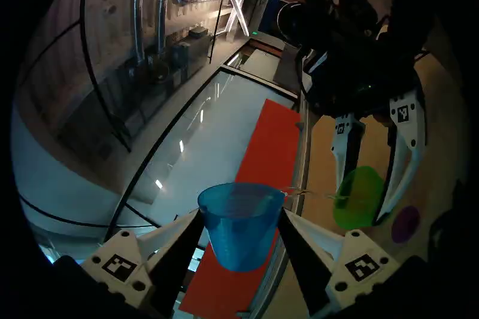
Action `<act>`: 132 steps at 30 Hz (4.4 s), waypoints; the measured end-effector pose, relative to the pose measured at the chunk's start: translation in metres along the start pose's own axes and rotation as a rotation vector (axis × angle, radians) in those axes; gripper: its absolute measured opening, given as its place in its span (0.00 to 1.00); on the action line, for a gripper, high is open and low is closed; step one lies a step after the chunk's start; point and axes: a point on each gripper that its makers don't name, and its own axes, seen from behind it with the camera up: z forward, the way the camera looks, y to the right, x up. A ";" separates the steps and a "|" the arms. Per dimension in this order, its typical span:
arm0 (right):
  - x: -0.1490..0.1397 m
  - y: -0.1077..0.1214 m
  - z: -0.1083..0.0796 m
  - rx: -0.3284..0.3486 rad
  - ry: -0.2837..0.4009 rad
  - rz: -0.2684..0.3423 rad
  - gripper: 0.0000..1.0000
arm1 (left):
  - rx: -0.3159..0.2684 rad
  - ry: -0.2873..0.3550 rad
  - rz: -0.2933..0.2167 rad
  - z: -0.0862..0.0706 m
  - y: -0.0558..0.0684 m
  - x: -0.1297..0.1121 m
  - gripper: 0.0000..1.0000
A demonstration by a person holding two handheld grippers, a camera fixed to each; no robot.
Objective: Pour water
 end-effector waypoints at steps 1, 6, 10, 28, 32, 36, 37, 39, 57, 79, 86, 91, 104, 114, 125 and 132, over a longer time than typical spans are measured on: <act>0.000 0.000 0.000 0.000 0.000 0.000 0.90 | 0.000 0.002 0.001 0.000 0.000 0.000 0.84; 0.000 0.001 -0.001 0.000 -0.001 -0.003 0.90 | 0.000 0.008 0.012 -0.001 -0.001 0.000 0.84; 0.001 0.001 -0.001 -0.001 -0.001 -0.005 0.90 | 0.002 0.012 0.021 -0.002 -0.003 0.000 0.84; 0.007 0.001 -0.001 -0.004 0.008 -0.013 0.90 | 0.016 0.030 0.041 -0.001 -0.009 0.005 0.84; 0.008 0.002 -0.003 -0.006 0.012 -0.013 0.90 | 0.019 0.037 0.052 0.000 -0.010 0.009 0.84; 0.010 0.003 -0.004 -0.007 0.014 -0.015 0.90 | 0.022 0.042 0.062 0.001 -0.012 0.011 0.84; 0.010 0.003 -0.004 -0.007 0.015 -0.016 0.90 | 0.023 0.042 0.065 0.002 -0.012 0.012 0.84; 0.011 0.003 -0.005 -0.008 0.017 -0.017 0.90 | 0.024 0.044 0.073 0.002 -0.013 0.012 0.84; 0.013 0.004 -0.006 -0.009 0.021 -0.021 0.90 | 0.039 0.062 0.122 0.000 -0.018 0.020 0.84; 0.018 0.002 -0.003 -0.005 0.027 -0.028 0.90 | 0.054 0.067 0.207 0.001 -0.024 0.023 0.84; 0.017 0.002 -0.003 -0.006 0.028 -0.029 0.90 | 0.056 0.073 0.230 0.000 -0.023 0.026 0.84; 0.017 0.003 -0.003 -0.006 0.028 -0.029 0.90 | 0.059 0.072 0.254 -0.001 -0.024 0.027 0.84; 0.017 0.004 -0.002 -0.007 0.030 -0.029 0.90 | 0.069 0.082 0.298 -0.001 -0.028 0.032 0.84; 0.017 0.006 -0.003 -0.009 0.031 -0.030 0.90 | 0.074 0.087 0.332 -0.001 -0.026 0.034 0.84; 0.018 0.006 -0.004 -0.010 0.032 -0.030 0.90 | 0.083 0.093 0.390 0.000 -0.033 0.039 0.84; 0.017 0.006 -0.005 -0.009 0.033 -0.029 0.90 | 0.091 0.095 0.430 0.000 -0.034 0.042 0.84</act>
